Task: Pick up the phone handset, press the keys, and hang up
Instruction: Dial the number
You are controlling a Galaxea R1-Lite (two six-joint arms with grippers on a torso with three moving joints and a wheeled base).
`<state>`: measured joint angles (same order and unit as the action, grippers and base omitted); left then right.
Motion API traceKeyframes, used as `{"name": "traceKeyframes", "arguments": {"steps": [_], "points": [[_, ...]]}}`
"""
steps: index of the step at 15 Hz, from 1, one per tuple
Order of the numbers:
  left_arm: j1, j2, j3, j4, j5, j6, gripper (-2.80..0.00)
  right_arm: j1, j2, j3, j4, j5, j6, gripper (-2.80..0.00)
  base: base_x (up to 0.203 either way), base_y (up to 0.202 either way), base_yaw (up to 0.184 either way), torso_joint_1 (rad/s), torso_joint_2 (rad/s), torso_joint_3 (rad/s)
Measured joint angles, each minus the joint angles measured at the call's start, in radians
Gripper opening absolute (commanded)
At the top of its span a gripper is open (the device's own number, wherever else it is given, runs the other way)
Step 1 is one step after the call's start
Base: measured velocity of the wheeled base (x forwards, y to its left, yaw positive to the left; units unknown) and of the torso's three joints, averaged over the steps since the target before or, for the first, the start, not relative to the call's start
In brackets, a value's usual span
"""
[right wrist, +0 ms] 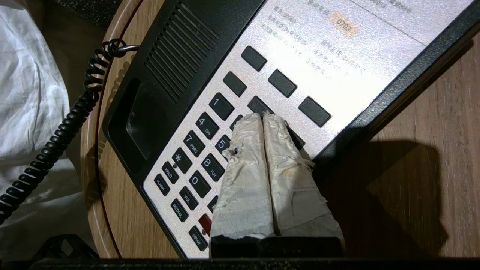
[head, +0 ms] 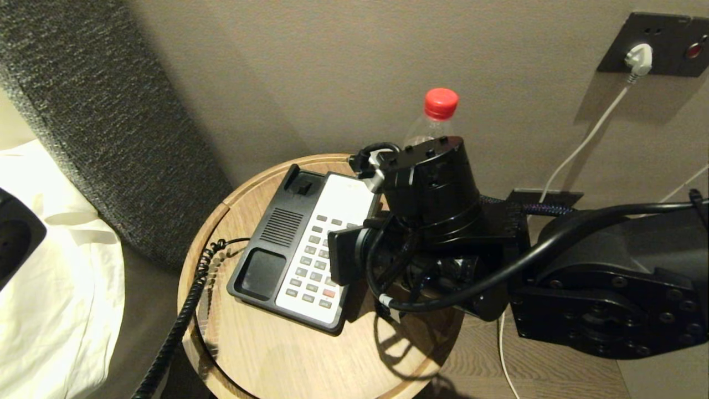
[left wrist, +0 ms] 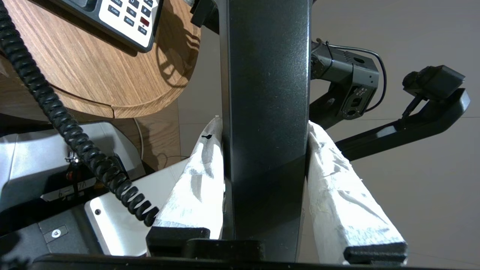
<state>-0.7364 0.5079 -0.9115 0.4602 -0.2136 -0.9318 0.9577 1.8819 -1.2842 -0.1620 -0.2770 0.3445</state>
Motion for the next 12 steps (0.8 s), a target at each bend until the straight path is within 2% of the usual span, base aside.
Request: {"name": "traceKeyframes", "arguments": {"steps": [8, 12], "points": [[0.0, -0.004, -0.002, 0.0, -0.001, 0.0, -2.8, 0.002, -0.015, -0.017, 0.003, 0.044, 0.019, -2.8, 0.0, 0.0, 0.0, 0.0, 0.0, 0.0], [0.0, -0.011, 0.009, 0.001, -0.002, 0.0, -2.8, 0.029, -0.015, -0.042, 0.002, 0.102, 0.085, -2.8, 0.0, 0.0, 0.0, 0.0, 0.0, 0.0]]}}
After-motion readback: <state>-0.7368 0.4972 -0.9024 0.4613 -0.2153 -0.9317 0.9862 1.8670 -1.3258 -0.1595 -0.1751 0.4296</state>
